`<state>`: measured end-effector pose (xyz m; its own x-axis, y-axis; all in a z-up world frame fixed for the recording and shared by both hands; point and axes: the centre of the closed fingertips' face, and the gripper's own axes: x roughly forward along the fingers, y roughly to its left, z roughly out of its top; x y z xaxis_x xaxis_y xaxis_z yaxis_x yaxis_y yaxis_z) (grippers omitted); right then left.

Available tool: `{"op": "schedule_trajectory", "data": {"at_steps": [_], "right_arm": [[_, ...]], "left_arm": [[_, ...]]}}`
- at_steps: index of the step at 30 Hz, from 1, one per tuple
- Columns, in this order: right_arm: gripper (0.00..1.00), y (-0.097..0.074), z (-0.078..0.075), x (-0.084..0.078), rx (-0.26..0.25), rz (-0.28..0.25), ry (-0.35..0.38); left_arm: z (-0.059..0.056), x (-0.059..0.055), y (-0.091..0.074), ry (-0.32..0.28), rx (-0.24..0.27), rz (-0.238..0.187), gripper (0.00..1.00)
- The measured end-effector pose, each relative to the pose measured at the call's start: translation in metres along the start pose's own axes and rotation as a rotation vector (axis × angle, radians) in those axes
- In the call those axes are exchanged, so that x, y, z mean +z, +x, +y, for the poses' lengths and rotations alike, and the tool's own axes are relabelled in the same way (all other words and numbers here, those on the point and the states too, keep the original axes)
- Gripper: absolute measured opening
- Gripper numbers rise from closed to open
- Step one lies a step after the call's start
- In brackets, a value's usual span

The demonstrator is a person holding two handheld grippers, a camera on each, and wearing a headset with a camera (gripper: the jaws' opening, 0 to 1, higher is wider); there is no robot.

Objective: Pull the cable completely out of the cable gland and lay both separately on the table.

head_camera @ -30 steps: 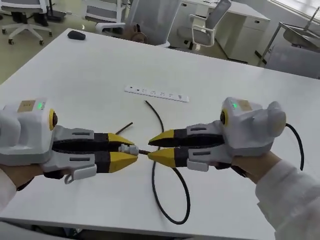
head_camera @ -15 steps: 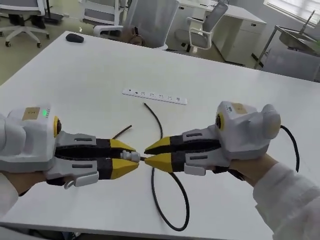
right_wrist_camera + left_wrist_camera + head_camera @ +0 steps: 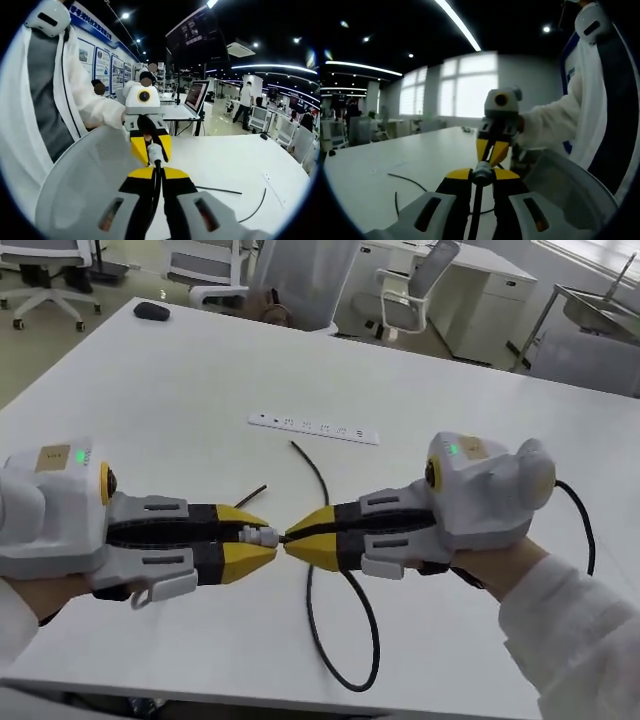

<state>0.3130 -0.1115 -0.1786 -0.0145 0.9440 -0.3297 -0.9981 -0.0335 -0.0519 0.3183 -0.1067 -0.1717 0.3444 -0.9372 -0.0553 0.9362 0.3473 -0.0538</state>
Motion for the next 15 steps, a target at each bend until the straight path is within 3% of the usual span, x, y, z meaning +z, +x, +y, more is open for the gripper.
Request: {"op": "schedule_trajectory", "data": {"at_steps": [8,12,15], "right_arm": [[0.03,-0.008,-0.007,-0.01,-0.022,-0.005,-0.011],[0.03,-0.018,-0.015,-0.015,-0.046,-0.01,-0.002],[0.03,-0.023,-0.019,-0.021,-0.055,-0.003,0.009]], "left_arm": [[0.01,-0.001,-0.001,-0.016,0.0,0.006,0.17],[0.016,0.002,-0.002,-0.023,0.015,-0.003,0.17],[0.02,0.005,-0.002,-0.007,0.016,0.013,0.17]]}}
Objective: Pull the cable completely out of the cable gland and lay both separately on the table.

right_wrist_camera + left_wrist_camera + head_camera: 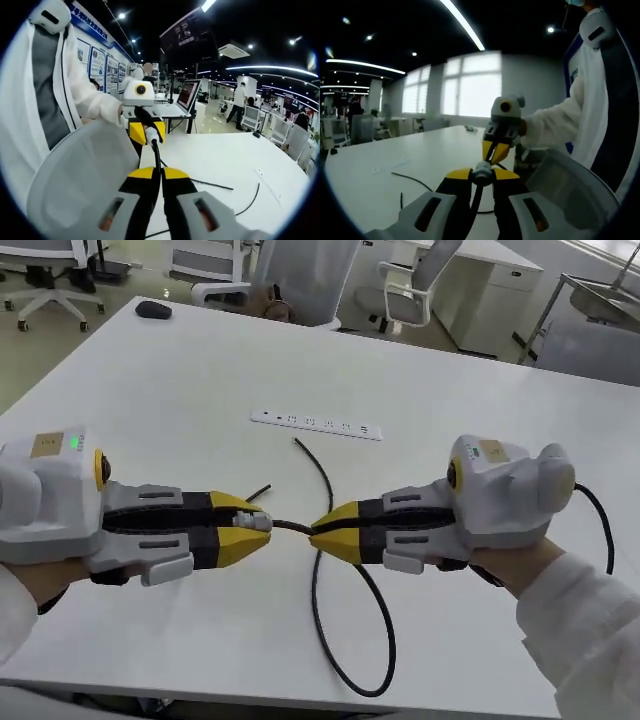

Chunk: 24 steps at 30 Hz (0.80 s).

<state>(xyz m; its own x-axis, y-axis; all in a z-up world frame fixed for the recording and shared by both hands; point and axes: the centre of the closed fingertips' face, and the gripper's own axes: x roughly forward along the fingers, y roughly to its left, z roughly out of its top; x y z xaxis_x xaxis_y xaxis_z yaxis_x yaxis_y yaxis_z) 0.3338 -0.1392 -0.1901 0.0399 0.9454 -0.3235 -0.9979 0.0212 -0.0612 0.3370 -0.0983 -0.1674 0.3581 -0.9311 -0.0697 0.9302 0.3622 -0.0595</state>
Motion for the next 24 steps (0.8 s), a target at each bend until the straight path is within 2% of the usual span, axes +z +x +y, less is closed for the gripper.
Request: {"op": "schedule_trajectory", "data": {"at_steps": [4,10,17,20,24], "right_arm": [[0.03,-0.01,-0.014,-0.011,-0.019,0.013,0.013],[0.03,-0.027,-0.026,-0.024,-0.062,0.032,0.028],[0.03,-0.048,-0.037,-0.04,-0.104,0.043,0.051],[0.03,-0.054,-0.039,-0.044,-0.112,0.046,0.059],[0.03,-0.059,-0.043,-0.051,-0.125,0.052,0.068]], "left_arm": [[0.007,0.005,0.003,0.021,-0.006,0.022,0.17],[0.015,0.01,0.013,0.04,-0.009,0.024,0.17],[0.018,0.015,0.026,0.033,-0.018,0.008,0.17],[0.018,0.015,0.033,0.02,-0.025,0.018,0.17],[0.017,0.015,0.04,0.039,-0.031,0.024,0.16]]}}
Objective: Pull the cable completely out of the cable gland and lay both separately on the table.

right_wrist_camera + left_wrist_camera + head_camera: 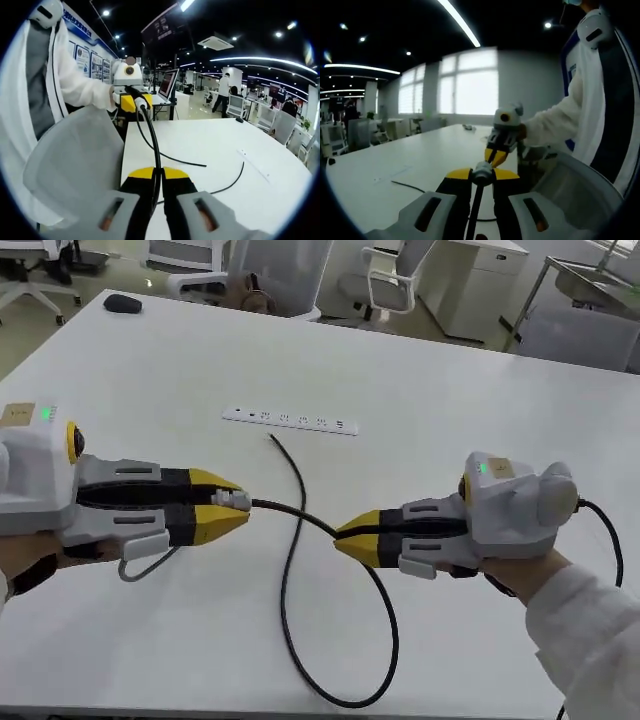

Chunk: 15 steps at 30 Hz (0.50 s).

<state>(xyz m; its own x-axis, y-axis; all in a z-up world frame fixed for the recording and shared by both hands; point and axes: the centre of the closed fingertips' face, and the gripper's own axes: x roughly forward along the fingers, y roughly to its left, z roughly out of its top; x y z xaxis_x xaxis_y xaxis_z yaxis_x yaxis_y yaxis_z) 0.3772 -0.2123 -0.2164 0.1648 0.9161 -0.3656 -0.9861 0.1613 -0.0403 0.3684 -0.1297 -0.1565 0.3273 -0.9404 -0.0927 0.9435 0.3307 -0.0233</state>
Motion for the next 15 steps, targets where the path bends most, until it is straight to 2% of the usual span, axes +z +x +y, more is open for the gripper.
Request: {"op": "schedule_trajectory", "data": {"at_steps": [5,8,10,12,15], "right_arm": [[0.03,-0.003,-0.005,0.0,-0.007,-0.005,0.018],[0.03,-0.003,-0.011,0.003,-0.017,0.003,0.048],[0.03,-0.004,-0.017,0.009,-0.04,-0.004,0.033],[0.05,-0.007,-0.018,0.019,-0.037,-0.024,0.024],[0.11,-0.005,-0.012,0.037,-0.022,-0.03,-0.034]], "left_arm": [[0.002,0.004,0.006,0.006,0.006,0.004,0.16],[0.007,0.008,0.009,-0.001,0.027,-0.003,0.16],[0.009,0.013,0.011,-0.004,0.04,-0.013,0.16],[0.009,0.019,0.012,-0.002,0.042,-0.017,0.16],[0.008,0.023,0.015,0.006,0.039,-0.015,0.16]]}}
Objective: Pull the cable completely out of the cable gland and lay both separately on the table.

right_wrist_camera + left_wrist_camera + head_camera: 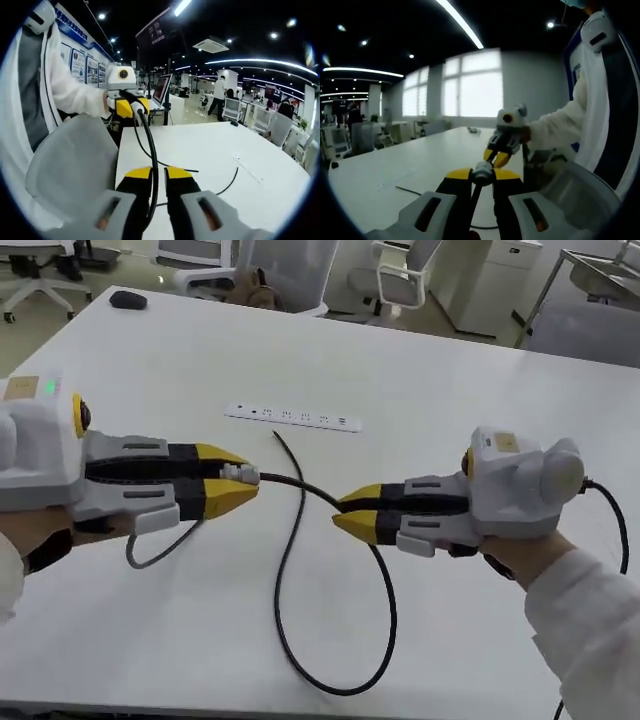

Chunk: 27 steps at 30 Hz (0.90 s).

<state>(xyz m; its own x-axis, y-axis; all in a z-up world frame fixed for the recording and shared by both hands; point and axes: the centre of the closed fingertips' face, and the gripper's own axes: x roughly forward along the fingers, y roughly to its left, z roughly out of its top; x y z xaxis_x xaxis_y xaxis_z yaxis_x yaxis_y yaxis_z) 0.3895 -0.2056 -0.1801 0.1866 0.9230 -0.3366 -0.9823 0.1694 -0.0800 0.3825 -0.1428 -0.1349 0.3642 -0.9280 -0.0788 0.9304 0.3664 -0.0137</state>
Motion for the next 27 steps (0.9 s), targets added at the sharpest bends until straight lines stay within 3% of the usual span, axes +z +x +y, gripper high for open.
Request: {"op": "schedule_trajectory", "data": {"at_steps": [2,9,19,23,27], "right_arm": [[0.13,0.004,0.004,0.011,0.021,0.008,-0.06],[0.17,0.02,0.013,0.052,0.095,-0.05,-0.151],[0.11,0.033,0.016,0.05,0.151,-0.039,-0.153],[0.03,0.035,0.018,0.048,0.162,-0.04,-0.147],[0.03,0.035,0.019,0.048,0.155,-0.055,-0.147]], "left_arm": [[-0.002,0.0,0.003,0.007,-0.01,0.011,0.16],[-0.008,-0.006,0.01,0.03,-0.035,0.053,0.16],[-0.004,-0.003,0.009,0.033,-0.028,0.047,0.16],[-0.001,-0.003,0.009,0.032,-0.016,0.047,0.17],[0.0,-0.003,0.009,0.02,-0.012,0.044,0.17]]}}
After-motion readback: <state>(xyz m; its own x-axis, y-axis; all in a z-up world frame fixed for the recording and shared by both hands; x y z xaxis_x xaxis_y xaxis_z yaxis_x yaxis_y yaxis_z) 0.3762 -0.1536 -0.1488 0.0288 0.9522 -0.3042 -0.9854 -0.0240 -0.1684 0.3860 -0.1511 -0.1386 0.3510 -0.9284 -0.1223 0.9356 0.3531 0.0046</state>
